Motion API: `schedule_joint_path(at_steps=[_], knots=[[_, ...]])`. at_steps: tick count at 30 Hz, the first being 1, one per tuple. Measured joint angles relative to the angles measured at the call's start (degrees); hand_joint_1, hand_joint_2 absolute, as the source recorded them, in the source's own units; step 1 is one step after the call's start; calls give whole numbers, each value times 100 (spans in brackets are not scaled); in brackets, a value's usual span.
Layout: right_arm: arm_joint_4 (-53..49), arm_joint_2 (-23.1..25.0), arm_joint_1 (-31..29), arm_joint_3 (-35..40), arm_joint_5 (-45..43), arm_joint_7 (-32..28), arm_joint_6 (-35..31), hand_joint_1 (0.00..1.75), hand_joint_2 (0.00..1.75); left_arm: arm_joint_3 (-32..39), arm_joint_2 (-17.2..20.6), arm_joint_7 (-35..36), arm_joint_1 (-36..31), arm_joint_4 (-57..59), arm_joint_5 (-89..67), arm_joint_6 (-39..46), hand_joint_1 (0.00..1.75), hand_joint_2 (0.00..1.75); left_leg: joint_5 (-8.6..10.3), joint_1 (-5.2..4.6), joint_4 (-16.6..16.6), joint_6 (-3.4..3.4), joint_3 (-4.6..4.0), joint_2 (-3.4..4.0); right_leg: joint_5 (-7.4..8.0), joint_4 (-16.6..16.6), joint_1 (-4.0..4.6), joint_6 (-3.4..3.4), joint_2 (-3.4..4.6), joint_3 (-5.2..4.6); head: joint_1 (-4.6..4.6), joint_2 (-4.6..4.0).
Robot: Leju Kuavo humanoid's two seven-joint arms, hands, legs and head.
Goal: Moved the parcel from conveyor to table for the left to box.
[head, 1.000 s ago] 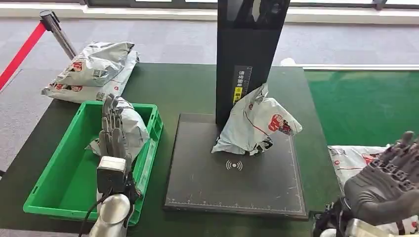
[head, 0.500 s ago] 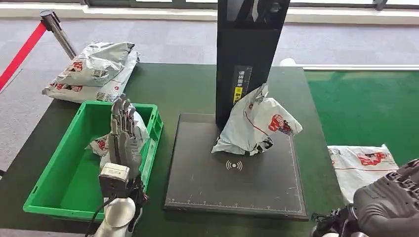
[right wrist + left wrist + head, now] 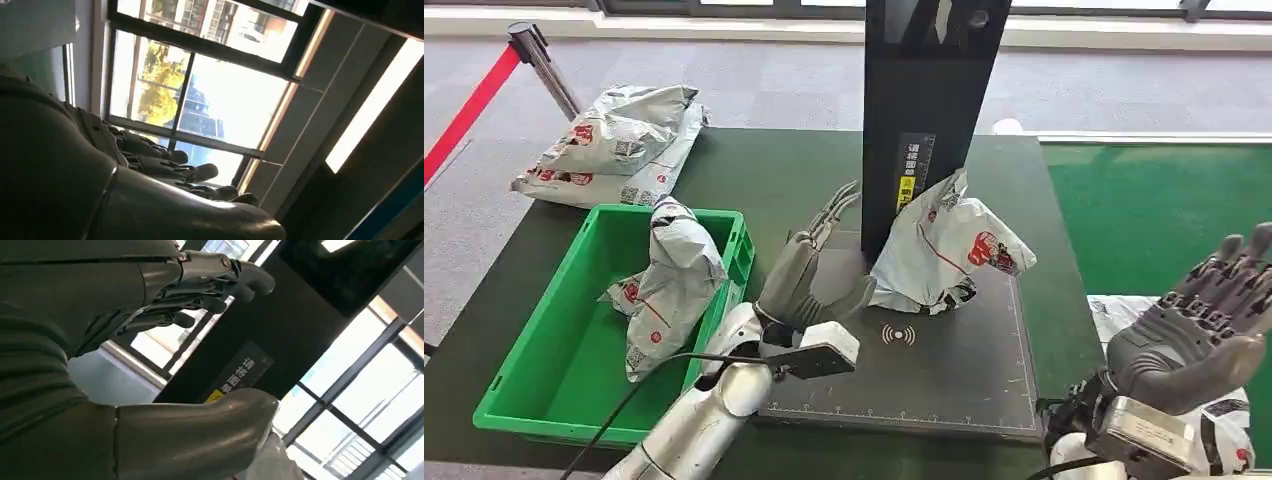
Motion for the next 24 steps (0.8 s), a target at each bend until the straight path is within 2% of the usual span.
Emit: schedule_joint_path(at_steps=[7, 18, 24], knots=[[232, -33, -168, 142, 177, -20, 186, 0, 0, -361, -179, 294, -541, 1019, -690, 171, 0, 175, 0, 0, 1, 0, -4, 1, 0, 0, -1, 0, 1, -3, 2, 0], [363, -55, -234, 217, 194, 9, 188, 0, 0, -475, -256, 307, -725, 1483, -729, 195, 0, 175, 0, 0, 1, 0, -5, 0, 0, 1, 0, 0, 0, -3, 2, 0], [370, -59, -271, 260, 343, 81, 370, 0, 0, -689, -370, 666, -1033, 2002, -1664, 524, 0, 175, 0, 0, 3, 0, -5, -1, 0, 0, -1, 0, -1, -2, 2, 0]])
